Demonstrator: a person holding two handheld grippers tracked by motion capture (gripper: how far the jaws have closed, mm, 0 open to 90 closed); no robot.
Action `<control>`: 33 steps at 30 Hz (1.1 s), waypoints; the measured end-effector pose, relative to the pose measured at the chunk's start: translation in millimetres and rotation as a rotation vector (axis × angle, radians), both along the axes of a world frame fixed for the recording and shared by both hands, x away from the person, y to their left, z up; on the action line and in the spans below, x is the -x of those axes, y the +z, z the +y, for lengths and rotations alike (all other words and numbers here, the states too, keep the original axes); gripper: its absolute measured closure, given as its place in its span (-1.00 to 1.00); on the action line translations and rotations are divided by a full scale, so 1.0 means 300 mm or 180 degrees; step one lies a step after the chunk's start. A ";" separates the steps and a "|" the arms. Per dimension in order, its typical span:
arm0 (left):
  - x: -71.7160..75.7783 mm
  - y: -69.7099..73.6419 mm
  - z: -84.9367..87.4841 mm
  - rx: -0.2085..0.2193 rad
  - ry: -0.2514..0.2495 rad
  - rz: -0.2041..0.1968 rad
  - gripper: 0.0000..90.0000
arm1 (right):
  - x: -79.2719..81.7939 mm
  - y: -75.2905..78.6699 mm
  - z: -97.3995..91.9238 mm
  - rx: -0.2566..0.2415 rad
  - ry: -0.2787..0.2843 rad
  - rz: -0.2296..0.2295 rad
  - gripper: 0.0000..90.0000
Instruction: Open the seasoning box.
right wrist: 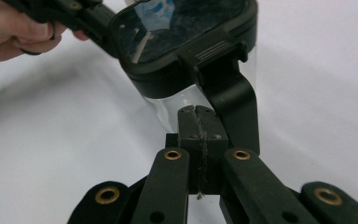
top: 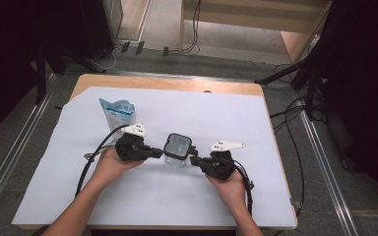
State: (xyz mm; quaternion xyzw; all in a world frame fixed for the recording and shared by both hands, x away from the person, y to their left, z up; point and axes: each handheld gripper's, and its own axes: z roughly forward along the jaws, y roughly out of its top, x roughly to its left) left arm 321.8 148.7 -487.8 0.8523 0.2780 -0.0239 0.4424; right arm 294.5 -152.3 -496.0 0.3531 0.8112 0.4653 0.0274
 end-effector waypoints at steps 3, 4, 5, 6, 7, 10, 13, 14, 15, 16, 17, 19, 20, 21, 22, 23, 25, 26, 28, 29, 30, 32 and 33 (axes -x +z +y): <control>0.007 0.000 -0.010 -0.0009 -0.0031 -0.0002 0.97 | -0.012 0.000 -0.012 -0.0013 -0.0030 0.0016 1.00; 0.011 0.001 -0.014 -0.0010 -0.0026 -0.0003 0.97 | -0.015 -0.001 -0.015 -0.0019 -0.0043 0.0023 1.00; 0.013 0.001 -0.016 0.0002 -0.0029 -0.0003 0.97 | -0.017 0.000 -0.017 -0.0015 -0.0057 0.0023 1.00; 0.015 0.002 -0.018 -0.0003 -0.0039 -0.0012 0.97 | -0.019 0.000 -0.019 -0.0009 -0.0063 0.0029 1.00; 0.016 0.002 -0.022 0.0012 -0.0064 -0.0011 0.96 | -0.022 0.000 -0.022 -0.0014 -0.0071 0.0025 1.00; 0.023 0.002 -0.033 -0.0002 -0.0088 -0.0037 0.95 | -0.031 0.000 -0.031 -0.0014 -0.0102 0.0025 1.00; 0.027 -0.001 -0.045 -0.0018 -0.0105 -0.0033 0.95 | -0.042 0.006 -0.040 0.0013 -0.0144 0.0030 1.00; 0.030 -0.001 -0.050 -0.0018 -0.0088 -0.0033 0.95 | -0.046 0.006 -0.045 -0.0003 -0.0155 0.0040 1.00; 0.031 -0.001 -0.053 -0.0012 -0.0092 -0.0036 0.95 | -0.050 0.005 -0.048 0.0000 -0.0166 0.0027 1.00; 0.033 -0.001 -0.057 -0.0009 -0.0093 -0.0044 0.95 | -0.051 0.006 -0.051 -0.0002 -0.0168 0.0043 1.00; 0.033 -0.001 -0.057 -0.0009 -0.0093 -0.0044 0.95 | -0.054 0.006 -0.053 0.0005 -0.0189 0.0044 1.00; 0.036 -0.003 -0.065 -0.0012 -0.0105 -0.0065 0.94 | -0.057 0.006 -0.056 -0.0006 -0.0203 0.0044 1.00; 0.038 -0.005 -0.069 -0.0009 -0.0119 -0.0056 0.94 | -0.064 0.006 -0.060 -0.0003 -0.0213 0.0043 1.00; 0.037 -0.006 -0.070 -0.0020 -0.0110 -0.0059 0.93 | -0.065 0.005 -0.061 0.0002 -0.0213 0.0050 1.00; 0.035 -0.008 -0.069 -0.0033 -0.0091 -0.0038 0.89 | -0.066 0.005 -0.061 0.0002 -0.0211 0.0056 1.00; 0.034 -0.008 -0.067 -0.0051 -0.0071 -0.0028 0.81 | -0.068 0.004 -0.061 0.0003 -0.0204 0.0054 1.00; 0.031 -0.009 -0.062 -0.0040 -0.0053 -0.0017 0.62 | -0.068 0.005 -0.061 0.0007 -0.0200 0.0052 1.00; 0.027 -0.007 -0.050 -0.0033 -0.0013 -0.0038 0.46 | -0.067 0.011 -0.067 0.0001 -0.0191 0.0041 1.00; 0.021 -0.006 -0.039 -0.0038 -0.0001 -0.0087 0.19 | -0.065 0.021 -0.079 0.0011 -0.0193 0.0009 1.00; 0.020 -0.007 -0.037 -0.0039 -0.0009 -0.0101 0.08 | -0.064 0.026 -0.088 0.0003 -0.0207 -0.0009 1.00; 0.020 -0.005 -0.034 -0.0063 -0.0020 -0.0142 0.01 | -0.064 0.029 -0.096 -0.0006 -0.0218 -0.0014 1.00; 0.020 -0.003 -0.036 -0.0073 -0.0041 -0.0187 -0.14 | -0.070 0.034 -0.117 -0.0014 -0.0256 -0.0016 1.00; 0.018 0.000 -0.037 -0.0106 -0.0054 -0.0204 -0.20 | -0.073 0.036 -0.123 0.0008 -0.0264 -0.0022 1.00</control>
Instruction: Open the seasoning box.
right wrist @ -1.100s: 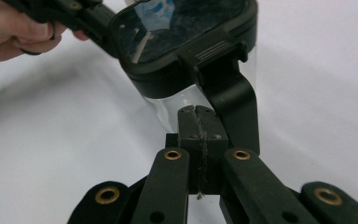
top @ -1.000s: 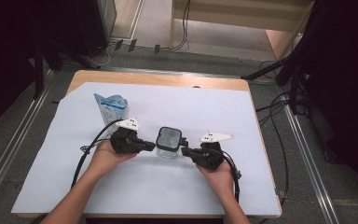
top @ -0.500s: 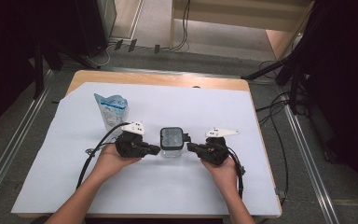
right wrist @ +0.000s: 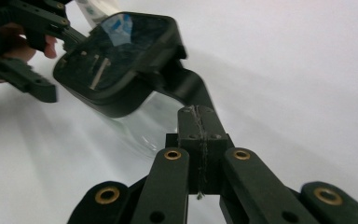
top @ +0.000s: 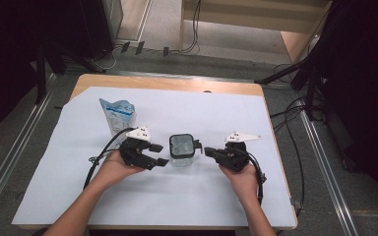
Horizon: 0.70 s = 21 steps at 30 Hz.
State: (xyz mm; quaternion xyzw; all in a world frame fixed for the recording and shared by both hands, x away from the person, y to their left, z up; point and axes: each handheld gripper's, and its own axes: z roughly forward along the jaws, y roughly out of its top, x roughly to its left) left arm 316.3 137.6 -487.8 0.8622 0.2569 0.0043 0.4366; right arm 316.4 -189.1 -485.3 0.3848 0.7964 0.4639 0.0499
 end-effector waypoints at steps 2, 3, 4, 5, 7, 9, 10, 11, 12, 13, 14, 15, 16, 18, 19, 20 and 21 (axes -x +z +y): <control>0.000 0.005 -0.004 -0.0034 0.0025 -0.0020 -0.45 | -0.008 0.002 -0.010 0.0003 -0.0011 0.0002 1.00; -0.001 0.007 -0.003 -0.0030 0.0036 -0.0078 -0.51 | -0.012 0.003 -0.012 0.0004 -0.0013 0.0010 1.00; -0.005 0.007 0.001 0.0056 0.0006 -0.0072 -0.56 | -0.018 0.002 -0.013 0.0022 -0.0003 0.0016 1.00; -0.013 0.009 0.003 0.0120 -0.0023 -0.0028 -0.63 | -0.026 0.000 -0.012 0.0033 0.0008 0.0034 1.00; -0.029 0.009 0.005 0.0238 -0.0105 0.0057 -0.69 | -0.040 -0.003 -0.009 0.0070 0.0049 0.0051 1.00; -0.041 0.013 0.003 0.0279 -0.0160 0.0018 -0.70 | -0.051 -0.006 -0.005 0.0072 0.0081 0.0053 1.00; -0.046 0.015 -0.001 0.0261 -0.0183 0.0001 -0.73 | -0.059 -0.007 -0.003 0.0078 0.0108 0.0075 1.00; -0.049 0.018 -0.005 0.0226 -0.0209 -0.0009 -0.76 | -0.062 -0.007 0.000 0.0095 0.0120 0.0077 1.00; -0.053 0.021 -0.012 0.0206 -0.0251 -0.0013 -0.78 | -0.065 -0.006 0.001 0.0106 0.0140 0.0072 1.00; -0.058 0.023 -0.019 0.0179 -0.0289 -0.0038 -0.82 | -0.068 -0.006 0.003 0.0103 0.0146 0.0069 1.00; -0.065 0.024 -0.027 0.0161 -0.0326 -0.0037 -0.84 | -0.072 -0.005 0.005 0.0107 0.0163 0.0074 1.00; -0.072 0.023 -0.033 0.0153 -0.0356 -0.0024 -0.87 | -0.077 -0.005 0.008 0.0116 0.0166 0.0077 1.00; -0.076 0.022 -0.038 0.0140 -0.0364 -0.0035 -0.90 | -0.081 -0.007 0.010 0.0122 0.0184 0.0076 1.00; -0.087 0.017 -0.050 0.0137 -0.0413 -0.0080 -0.90 | -0.086 -0.011 0.014 0.0114 0.0193 0.0103 1.00; -0.089 0.014 -0.053 0.0135 -0.0416 -0.0077 -0.90 | -0.088 -0.014 0.016 0.0104 0.0207 0.0109 1.00; -0.092 0.007 -0.055 0.0137 -0.0437 -0.0092 -0.91 | -0.089 -0.015 0.017 0.0108 0.0208 0.0111 1.00; -0.094 0.003 -0.056 0.0125 -0.0435 -0.0103 -0.92 | -0.089 -0.017 0.018 0.0109 0.0211 0.0118 1.00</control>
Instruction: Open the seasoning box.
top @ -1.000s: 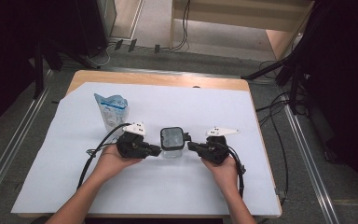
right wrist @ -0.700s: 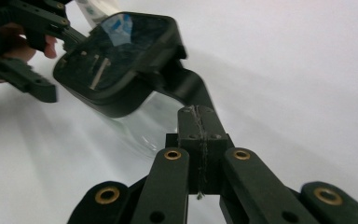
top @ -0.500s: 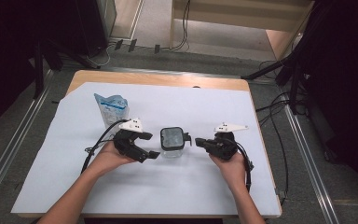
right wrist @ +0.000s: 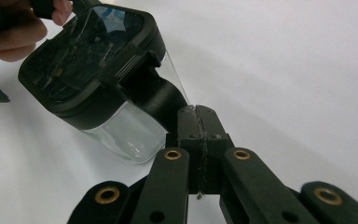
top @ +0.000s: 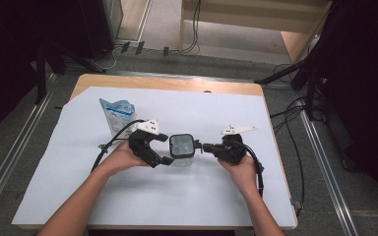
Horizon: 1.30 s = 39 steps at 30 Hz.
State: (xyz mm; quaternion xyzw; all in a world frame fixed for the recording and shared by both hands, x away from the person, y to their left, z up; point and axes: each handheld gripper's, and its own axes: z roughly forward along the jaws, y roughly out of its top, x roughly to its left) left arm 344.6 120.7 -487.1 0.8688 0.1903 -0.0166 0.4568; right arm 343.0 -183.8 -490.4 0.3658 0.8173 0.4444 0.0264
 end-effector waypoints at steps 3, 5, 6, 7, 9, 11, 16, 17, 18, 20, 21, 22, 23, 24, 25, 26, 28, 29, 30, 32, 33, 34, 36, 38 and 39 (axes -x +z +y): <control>-0.011 -0.016 -0.006 -0.0036 0.0029 0.0003 -0.92 | -0.001 -0.003 0.001 -0.0012 -0.0003 0.0011 1.00; -0.017 -0.020 -0.009 -0.0024 0.0014 0.0020 -0.91 | -0.002 -0.006 0.003 -0.0014 -0.0013 0.0019 1.00; -0.020 -0.023 -0.012 -0.0030 -0.0001 0.0019 -0.91 | -0.001 -0.006 0.004 -0.0015 -0.0021 0.0030 1.00; -0.021 -0.024 -0.014 -0.0032 0.0007 0.0015 -0.91 | -0.001 -0.007 0.004 -0.0025 -0.0022 0.0031 1.00; -0.029 -0.028 -0.016 0.0011 -0.0010 0.0026 -0.91 | 0.000 -0.008 0.004 -0.0026 -0.0044 0.0037 1.00; -0.034 -0.032 -0.017 0.0060 -0.0014 0.0048 -0.89 | 0.001 -0.011 0.005 -0.0034 -0.0062 0.0038 1.00; -0.042 -0.037 -0.029 0.0061 -0.0062 0.0021 -0.87 | 0.001 -0.015 0.006 -0.0050 -0.0093 0.0041 1.00; -0.042 -0.037 -0.029 0.0061 -0.0062 0.0021 -0.86 | 0.001 -0.015 0.006 -0.0050 -0.0093 0.0041 1.00; -0.041 -0.036 -0.035 0.0068 -0.0066 0.0007 -0.85 | 0.003 -0.015 0.007 -0.0047 -0.0108 0.0053 1.00; -0.041 -0.037 -0.041 0.0094 -0.0076 -0.0010 -0.83 | 0.005 -0.017 0.006 -0.0046 -0.0109 0.0055 1.00; -0.040 -0.037 -0.043 0.0101 -0.0105 -0.0007 -0.80 | 0.005 -0.017 0.006 -0.0047 -0.0109 0.0057 1.00; -0.041 -0.038 -0.044 0.0117 -0.0122 -0.0010 -0.75 | 0.005 -0.018 0.006 -0.0043 -0.0110 0.0047 1.00; -0.040 -0.038 -0.046 0.0108 -0.0116 -0.0032 -0.74 | 0.006 -0.018 0.006 -0.0038 -0.0112 0.0045 1.00; -0.039 -0.038 -0.046 0.0115 -0.0115 -0.0041 -0.73 | 0.008 -0.018 0.006 -0.0038 -0.0117 0.0054 1.00; -0.039 -0.038 -0.046 0.0115 -0.0115 -0.0041 -0.73 | 0.008 -0.018 0.006 -0.0038 -0.0117 0.0054 1.00; -0.040 -0.037 -0.044 0.0107 -0.0127 -0.0042 -0.73 | 0.009 -0.019 0.006 -0.0035 -0.0114 0.0045 1.00; -0.037 -0.033 -0.044 0.0092 -0.0120 -0.0072 -0.72 | 0.010 -0.020 0.006 -0.0036 -0.0123 0.0040 1.00; -0.035 -0.031 -0.045 0.0079 -0.0120 -0.0081 -0.71 | 0.010 -0.020 0.006 -0.0037 -0.0125 0.0039 1.00; -0.035 -0.031 -0.045 0.0079 -0.0120 -0.0081 -0.71 | 0.010 -0.020 0.006 -0.0037 -0.0125 0.0039 1.00; -0.034 -0.028 -0.046 0.0053 -0.0119 -0.0108 -0.70 | 0.010 -0.020 0.006 -0.0041 -0.0127 0.0044 1.00; -0.034 -0.027 -0.045 0.0052 -0.0121 -0.0105 -0.70 | 0.010 -0.020 0.006 -0.0041 -0.0126 0.0043 1.00; -0.033 -0.025 -0.046 0.0045 -0.0116 -0.0108 -0.70 | 0.010 -0.020 0.006 -0.0042 -0.0128 0.0047 1.00; -0.033 -0.022 -0.046 0.0051 -0.0102 -0.0085 -0.70 | 0.010 -0.020 0.006 -0.0042 -0.0128 0.0047 1.00; -0.033 -0.019 -0.044 0.0051 -0.0100 -0.0064 -0.70 | 0.010 -0.019 0.007 -0.0041 -0.0129 0.0050 1.00; -0.034 -0.018 -0.043 0.0040 -0.0116 -0.0056 -0.70 | 0.010 -0.019 0.007 -0.0042 -0.0129 0.0049 1.00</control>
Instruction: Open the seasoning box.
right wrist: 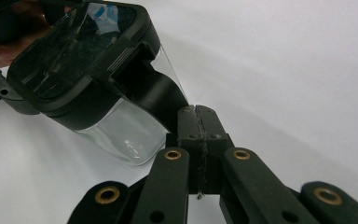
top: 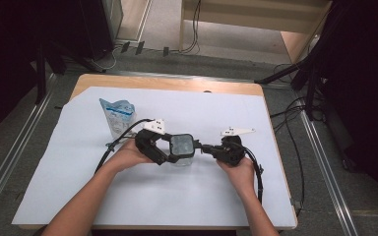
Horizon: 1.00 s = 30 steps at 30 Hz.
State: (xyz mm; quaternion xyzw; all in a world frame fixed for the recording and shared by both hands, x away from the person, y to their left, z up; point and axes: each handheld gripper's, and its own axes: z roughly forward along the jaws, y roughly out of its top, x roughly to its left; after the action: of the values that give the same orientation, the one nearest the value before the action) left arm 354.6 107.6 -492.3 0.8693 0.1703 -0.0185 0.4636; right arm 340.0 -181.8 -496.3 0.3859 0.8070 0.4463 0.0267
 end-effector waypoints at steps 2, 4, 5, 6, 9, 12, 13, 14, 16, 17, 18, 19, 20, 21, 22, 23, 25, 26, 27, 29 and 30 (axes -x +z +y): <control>0.001 0.003 -0.001 -0.0013 0.0013 -0.0014 -0.70 | 0.000 0.000 0.000 0.0002 -0.0003 -0.0001 1.00; 0.002 0.007 -0.001 -0.0012 0.0016 -0.0029 -0.70 | 0.001 0.000 0.001 0.0003 -0.0005 0.0003 1.00; 0.002 0.019 0.005 0.0035 0.0016 -0.0034 -0.69 | 0.001 0.001 0.000 0.0007 -0.0004 0.0003 1.00; 0.004 0.023 0.006 0.0054 0.0017 -0.0039 -0.69 | 0.001 0.001 0.001 0.0006 -0.0004 0.0002 1.00; 0.005 0.028 0.006 0.0010 0.0019 -0.0058 -0.68 | 0.001 0.001 0.001 0.0011 -0.0004 0.0003 1.00; 0.006 0.035 0.007 0.0010 0.0022 -0.0038 -0.68 | 0.002 0.002 0.002 0.0019 -0.0002 0.0000 1.00; 0.006 0.035 0.007 0.0010 0.0022 -0.0038 -0.68 | 0.002 0.002 0.002 0.0021 0.0000 -0.0002 1.00; 0.006 0.038 0.008 0.0002 0.0017 -0.0036 -0.68 | 0.002 0.002 0.002 0.0021 0.0000 -0.0002 1.00; 0.006 0.053 0.018 0.0004 0.0009 -0.0014 -0.66 | 0.001 0.002 0.001 0.0019 0.0003 0.0002 1.00; 0.006 0.053 0.018 0.0004 0.0009 -0.0014 -0.65 | 0.001 0.002 0.001 0.0019 0.0003 0.0002 1.00; 0.006 0.058 0.022 0.0003 0.0012 -0.0007 -0.65 | 0.001 0.002 0.001 0.0021 0.0005 -0.0002 1.00; 0.006 0.058 0.022 0.0003 0.0012 -0.0007 -0.64 | 0.001 0.002 0.001 0.0021 0.0005 -0.0002 1.00; 0.007 0.063 0.025 -0.0008 0.0013 0.0013 -0.64 | 0.001 0.002 0.001 0.0019 0.0005 0.0002 1.00; 0.009 0.070 0.027 -0.0043 0.0019 0.0010 -0.63 | 0.001 0.003 0.000 0.0004 0.0014 0.0007 1.00; 0.010 0.074 0.029 -0.0054 0.0012 0.0007 -0.62 | 0.001 0.003 0.000 0.0001 0.0014 0.0006 1.00; 0.013 0.080 0.031 -0.0069 0.0027 0.0010 -0.61 | 0.001 0.003 0.000 0.0002 0.0014 0.0005 1.00; 0.014 0.083 0.033 -0.0085 0.0040 0.0003 -0.53 | 0.001 0.003 0.000 -0.0003 0.0014 0.0008 1.00; 0.013 0.094 0.045 -0.0039 0.0085 0.0023 -0.44 | 0.000 0.003 -0.001 -0.0004 0.0019 0.0009 1.00; 0.012 0.099 0.051 -0.0006 0.0079 0.0033 -0.40 | 0.000 0.002 -0.001 -0.0005 0.0018 0.0009 1.00; 0.013 0.105 0.059 0.0000 0.0068 0.0034 -0.29 | 0.000 0.002 -0.001 -0.0004 0.0017 0.0009 1.00; 0.015 0.107 0.059 0.0000 0.0074 0.0029 -0.24 | 0.000 0.002 -0.001 -0.0004 0.0017 0.0010 1.00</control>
State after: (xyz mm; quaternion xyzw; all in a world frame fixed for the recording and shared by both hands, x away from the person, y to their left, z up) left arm 350.1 125.4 -460.2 0.8672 0.1824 -0.0170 0.4630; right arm 340.1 -182.1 -495.7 0.3845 0.8077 0.4463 0.0240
